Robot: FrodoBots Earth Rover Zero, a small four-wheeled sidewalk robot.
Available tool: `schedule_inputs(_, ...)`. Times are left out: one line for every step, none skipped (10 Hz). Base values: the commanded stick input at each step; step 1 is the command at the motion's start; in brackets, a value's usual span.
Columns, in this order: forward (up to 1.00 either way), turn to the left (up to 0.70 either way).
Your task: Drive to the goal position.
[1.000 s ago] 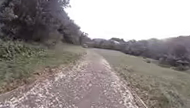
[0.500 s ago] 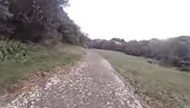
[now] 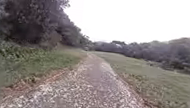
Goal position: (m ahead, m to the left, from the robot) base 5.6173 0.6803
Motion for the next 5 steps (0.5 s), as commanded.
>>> schedule_inputs(0.7,0.0)
schedule_inputs(0.7,0.0)
schedule_inputs(0.7,0.0)
schedule_inputs(0.7,0.0)
schedule_inputs(0.7,0.0)
